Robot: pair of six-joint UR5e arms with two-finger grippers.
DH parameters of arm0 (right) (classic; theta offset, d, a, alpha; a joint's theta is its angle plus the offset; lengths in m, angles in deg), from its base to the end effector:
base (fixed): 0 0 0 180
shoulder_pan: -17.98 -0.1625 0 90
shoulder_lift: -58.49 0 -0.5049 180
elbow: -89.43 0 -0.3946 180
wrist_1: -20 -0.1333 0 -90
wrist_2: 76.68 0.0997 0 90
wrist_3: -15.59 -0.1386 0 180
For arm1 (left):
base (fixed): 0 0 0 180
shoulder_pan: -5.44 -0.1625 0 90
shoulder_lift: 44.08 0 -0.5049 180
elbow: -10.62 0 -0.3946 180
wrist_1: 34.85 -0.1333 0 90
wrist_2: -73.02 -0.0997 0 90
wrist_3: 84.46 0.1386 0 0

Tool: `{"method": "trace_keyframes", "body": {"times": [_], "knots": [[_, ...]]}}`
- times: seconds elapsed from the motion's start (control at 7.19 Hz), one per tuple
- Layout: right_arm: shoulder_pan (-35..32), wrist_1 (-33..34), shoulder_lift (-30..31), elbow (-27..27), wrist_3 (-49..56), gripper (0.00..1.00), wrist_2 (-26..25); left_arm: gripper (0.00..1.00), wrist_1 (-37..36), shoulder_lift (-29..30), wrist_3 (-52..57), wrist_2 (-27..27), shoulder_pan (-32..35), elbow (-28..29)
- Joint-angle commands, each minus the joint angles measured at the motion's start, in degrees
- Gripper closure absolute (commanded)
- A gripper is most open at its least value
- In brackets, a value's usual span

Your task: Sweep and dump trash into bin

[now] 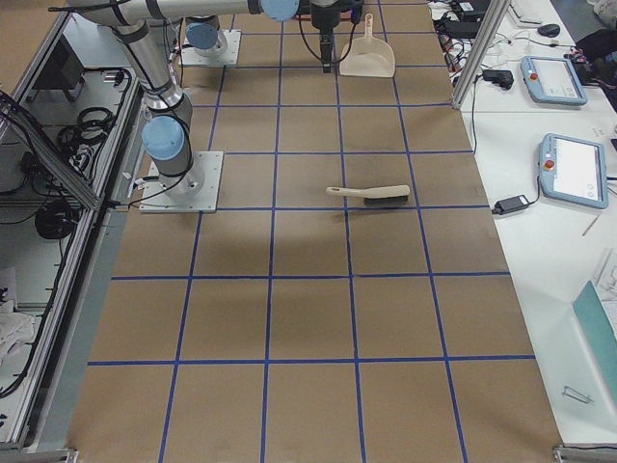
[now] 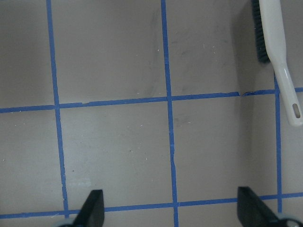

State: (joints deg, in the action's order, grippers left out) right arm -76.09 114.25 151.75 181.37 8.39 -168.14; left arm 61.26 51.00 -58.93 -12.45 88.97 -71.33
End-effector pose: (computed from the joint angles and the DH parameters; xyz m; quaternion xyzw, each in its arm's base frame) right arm 0.1634 -0.4680 0.5474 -0.0279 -0.9983 0.0496 0.0079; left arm -0.0835 -0.5436 0.5424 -0.1643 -0.9852 -0.0154 0.0455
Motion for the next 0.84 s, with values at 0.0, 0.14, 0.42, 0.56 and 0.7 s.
{"method": "trace_keyframes", "body": {"times": [0.0,0.14,0.42,0.56,0.7], "knots": [[0.03,0.06,0.00,0.00,0.00,0.00,0.05,0.00,-0.13,-2.52,-8.09,-2.06,3.37,-1.89],[0.03,0.06,0.00,0.00,0.00,0.00,0.05,0.00,-1.26,-3.49,-10.74,-4.94,5.39,-1.90],[0.03,-0.03,0.00,0.00,0.00,0.00,0.05,0.00,-2.67,-3.24,-16.19,-5.23,6.82,-2.16],[-0.06,0.06,0.00,0.00,0.08,0.00,0.05,0.00,-3.55,-3.15,-15.61,-5.32,6.82,-2.51],[-0.06,0.06,-0.09,0.00,0.08,0.00,0.05,0.00,-3.73,-3.49,-15.86,-5.15,6.91,-2.86]]}}
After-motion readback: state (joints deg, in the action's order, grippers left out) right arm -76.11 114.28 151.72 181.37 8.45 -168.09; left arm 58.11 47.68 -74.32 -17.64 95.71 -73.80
